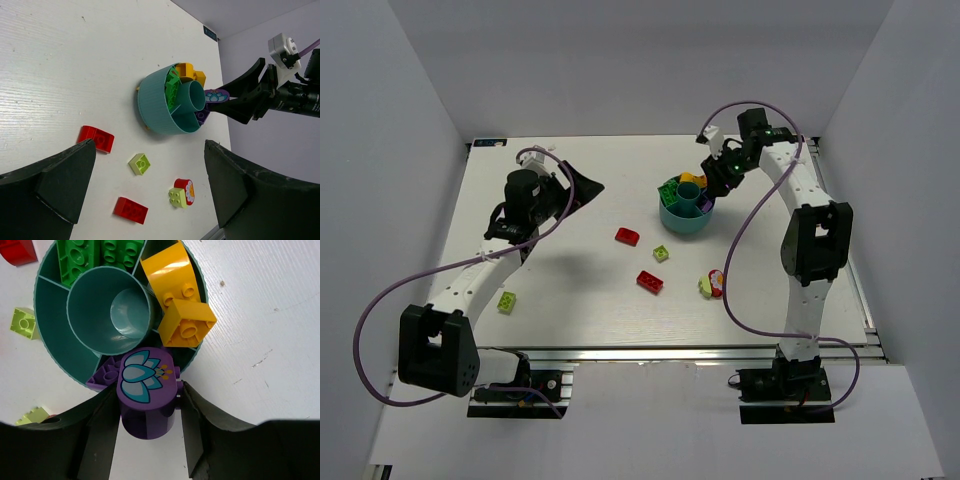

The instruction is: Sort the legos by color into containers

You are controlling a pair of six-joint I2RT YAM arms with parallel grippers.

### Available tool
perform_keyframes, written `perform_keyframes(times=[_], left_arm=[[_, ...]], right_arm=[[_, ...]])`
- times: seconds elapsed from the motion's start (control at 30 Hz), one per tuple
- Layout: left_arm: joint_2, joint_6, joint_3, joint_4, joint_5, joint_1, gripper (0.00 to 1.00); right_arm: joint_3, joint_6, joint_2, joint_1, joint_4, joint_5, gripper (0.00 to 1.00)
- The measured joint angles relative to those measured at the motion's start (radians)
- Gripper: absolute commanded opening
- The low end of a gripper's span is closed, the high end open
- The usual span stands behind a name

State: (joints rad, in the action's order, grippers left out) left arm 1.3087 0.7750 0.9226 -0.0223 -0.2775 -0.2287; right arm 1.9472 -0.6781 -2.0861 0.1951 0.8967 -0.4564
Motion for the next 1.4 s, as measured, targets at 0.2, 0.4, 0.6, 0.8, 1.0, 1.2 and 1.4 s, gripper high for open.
perform_keyframes(times=[0.2,0.4,0.6,0.8,1.0,1.2,1.4], left_arm=[[0.0,0.0,0.0,-0.001,-0.005,0.006,0.98],[0.0,0.001,0.0,-0.008,-0.013,0.011,0.98],[0.0,0.002,0.0,-0.008,-0.022,0.012,0.98],[0.0,0.008,0.0,-0.011,-0.026,0.012,0.98],[0.0,0.011,0.0,-0.015,-0.026,0.016,0.98],[0.0,0.011,0.0,-0.014,-0.025,0.018,0.98],[0.0,0.014,0.0,0.004,0.0,0.031,0.98]], right_arm=[[0.0,-0.02,0.0,0.006,0.003,0.002,0.15],[0.0,-0.047,0.0,0.013,0.011,0.003,0.33],[0.0,-0.084,0.0,0.027,0.026,0.014,0.5],[0.0,-0.101,0.0,0.043,0.029,0.021,0.74],[0.0,-0.097,0.0,0.053,0.028,0.02,0.75],[0.014,-0.069,0.006,0.054,0.02,0.016,0.75],[0.039,-0.048,0.082,0.049,-0.003,0.007,0.89]])
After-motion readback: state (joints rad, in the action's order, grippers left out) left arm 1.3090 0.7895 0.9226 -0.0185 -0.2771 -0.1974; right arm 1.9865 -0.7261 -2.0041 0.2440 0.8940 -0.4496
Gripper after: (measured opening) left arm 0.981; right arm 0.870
